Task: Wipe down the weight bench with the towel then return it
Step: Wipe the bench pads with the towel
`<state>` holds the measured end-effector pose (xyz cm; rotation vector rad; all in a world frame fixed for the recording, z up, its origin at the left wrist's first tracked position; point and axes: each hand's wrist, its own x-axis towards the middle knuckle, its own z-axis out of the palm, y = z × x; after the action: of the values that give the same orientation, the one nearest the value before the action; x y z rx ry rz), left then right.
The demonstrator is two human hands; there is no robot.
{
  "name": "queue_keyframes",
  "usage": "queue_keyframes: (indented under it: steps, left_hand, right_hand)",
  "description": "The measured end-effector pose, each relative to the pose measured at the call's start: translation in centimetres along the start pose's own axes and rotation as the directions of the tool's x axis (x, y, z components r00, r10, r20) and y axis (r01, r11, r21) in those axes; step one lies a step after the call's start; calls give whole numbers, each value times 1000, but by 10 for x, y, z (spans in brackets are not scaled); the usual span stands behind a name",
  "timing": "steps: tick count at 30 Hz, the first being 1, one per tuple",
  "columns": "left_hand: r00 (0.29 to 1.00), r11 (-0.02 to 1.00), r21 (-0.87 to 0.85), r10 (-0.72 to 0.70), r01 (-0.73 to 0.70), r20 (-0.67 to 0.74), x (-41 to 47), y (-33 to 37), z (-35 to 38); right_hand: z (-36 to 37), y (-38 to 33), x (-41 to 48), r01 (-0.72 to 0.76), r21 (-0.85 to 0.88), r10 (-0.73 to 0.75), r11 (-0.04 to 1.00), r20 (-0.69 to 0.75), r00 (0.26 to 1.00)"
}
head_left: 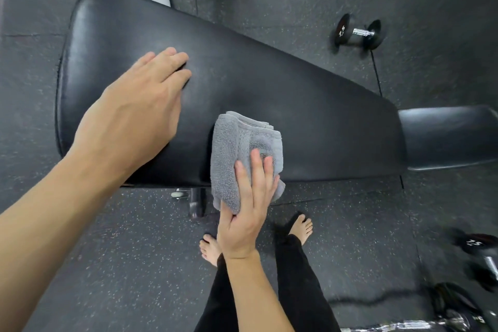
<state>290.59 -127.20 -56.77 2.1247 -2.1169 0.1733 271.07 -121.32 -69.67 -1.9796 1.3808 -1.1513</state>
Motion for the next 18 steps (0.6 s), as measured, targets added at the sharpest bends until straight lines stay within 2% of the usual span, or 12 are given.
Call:
queue_keyframes:
  steps: [4,8,11,13,14,15,17,18]
  left_hand:
    - [1000,1000,-19,-15,15,-14,1,-3,8]
    - [993,994,-49,-105,103,-47,2,20,15]
    - [998,998,-15,-57,57,28,11,45,26]
    - [995,999,7,-53,52,87,19,56,31]
    - [992,998,15,-64,63,107,22,60,33]
    - [990,997,22,-74,72,119,24,63,35]
    - [988,996,33,-86,82,126,24,68,35]
    - [988,996,34,-91,87,125,24,69,35]
  right_hand:
    - [3,25,-1,72,-16,-73,997,-60,995]
    - [-14,77,1,-4,-30,0,1000,-159,987]
    - [-39,125,12,40,-28,-44,999,-140,989]
    - [-56,148,23,49,34,-46,998,-96,994]
    - [-65,157,29,-3,93,11,996,-77,997]
    - [-73,163,37,-125,164,137,979,-67,988]
    - [-90,173,60,-447,252,474,858,-56,879]
    - [-97,177,74,-545,250,573,800,-49,818]
